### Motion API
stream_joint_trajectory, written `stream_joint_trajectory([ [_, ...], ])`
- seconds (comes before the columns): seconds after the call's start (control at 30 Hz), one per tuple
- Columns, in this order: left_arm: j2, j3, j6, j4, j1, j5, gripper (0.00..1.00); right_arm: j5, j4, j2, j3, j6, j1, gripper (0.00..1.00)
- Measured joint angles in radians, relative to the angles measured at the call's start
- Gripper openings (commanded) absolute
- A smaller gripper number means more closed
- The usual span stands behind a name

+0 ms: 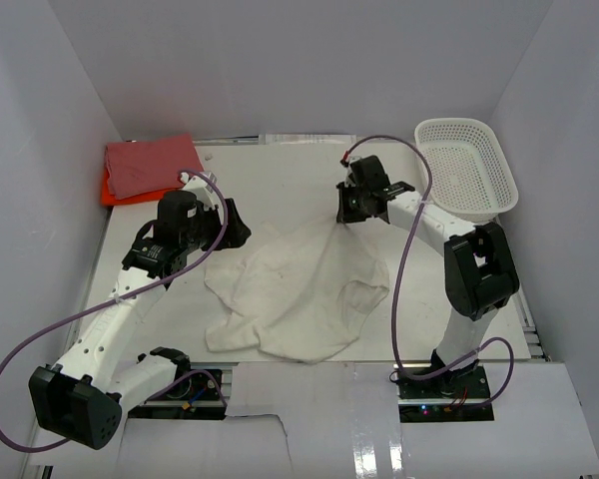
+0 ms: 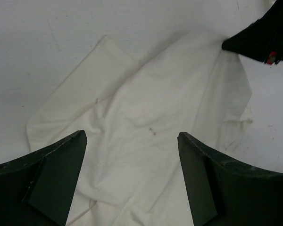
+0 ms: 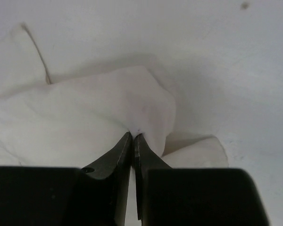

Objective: Fold and stack the t-shirts
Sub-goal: Flatten out the tshirt

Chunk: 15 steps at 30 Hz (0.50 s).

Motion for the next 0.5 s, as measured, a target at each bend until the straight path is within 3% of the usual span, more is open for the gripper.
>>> stream_joint_trajectory([
  [0.17,0.0,0.0,0.0,0.0,0.0,-0.014,0.89,-0.011,-0.036,0.069,0.212,-0.005,-0.114,0.08],
  [0.27,0.0,0.0,0.0,0.0,0.0,-0.02,0.89,-0.043,-0.033,0.061,0.264,-0.014,-0.122,0.09],
  [0.37,0.0,0.0,0.001,0.0,0.0,-0.028,0.89,-0.045,-0.055,0.039,0.272,-0.033,-0.035,0.09],
  [0.5,0.0,0.0,0.0,-0.001,0.001,-0.037,0.89,-0.048,-0.034,-0.027,0.135,-0.028,0.225,0.17],
])
